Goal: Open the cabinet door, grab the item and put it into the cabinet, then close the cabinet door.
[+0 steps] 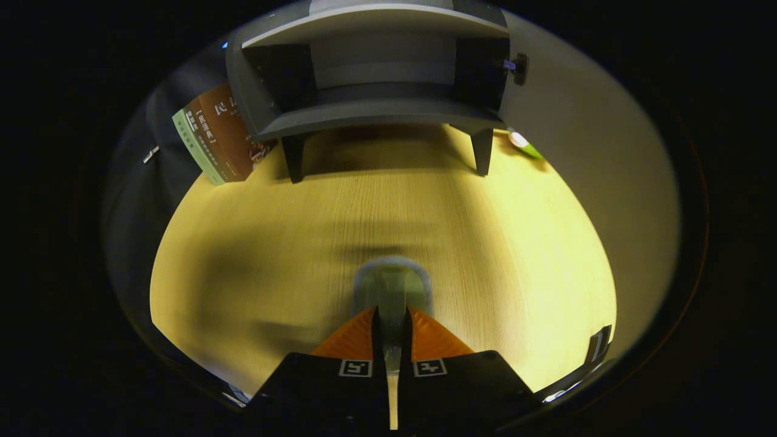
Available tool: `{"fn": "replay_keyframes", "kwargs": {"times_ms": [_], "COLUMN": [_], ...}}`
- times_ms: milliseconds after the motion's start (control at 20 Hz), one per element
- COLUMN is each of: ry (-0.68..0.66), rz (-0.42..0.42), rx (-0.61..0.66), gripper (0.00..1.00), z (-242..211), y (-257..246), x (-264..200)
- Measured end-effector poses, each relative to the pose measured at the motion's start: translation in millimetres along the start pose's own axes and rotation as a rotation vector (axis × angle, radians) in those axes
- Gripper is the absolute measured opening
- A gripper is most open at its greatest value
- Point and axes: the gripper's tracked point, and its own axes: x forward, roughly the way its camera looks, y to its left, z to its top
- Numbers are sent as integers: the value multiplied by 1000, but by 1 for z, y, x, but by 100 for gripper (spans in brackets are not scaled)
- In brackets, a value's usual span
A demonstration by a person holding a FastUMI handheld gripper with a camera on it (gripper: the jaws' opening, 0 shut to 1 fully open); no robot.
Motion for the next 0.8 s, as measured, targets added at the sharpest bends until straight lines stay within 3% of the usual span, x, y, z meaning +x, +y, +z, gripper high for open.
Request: {"fn": "replay_keyframes", "kwargs": {"times_ms": [350, 800], "ry": [-151, -436], "rz": [20, 47], "rx": [2, -39], "gripper": [10, 10], "z": [85, 232], "y": [7, 33], "x": [-54, -137]}}
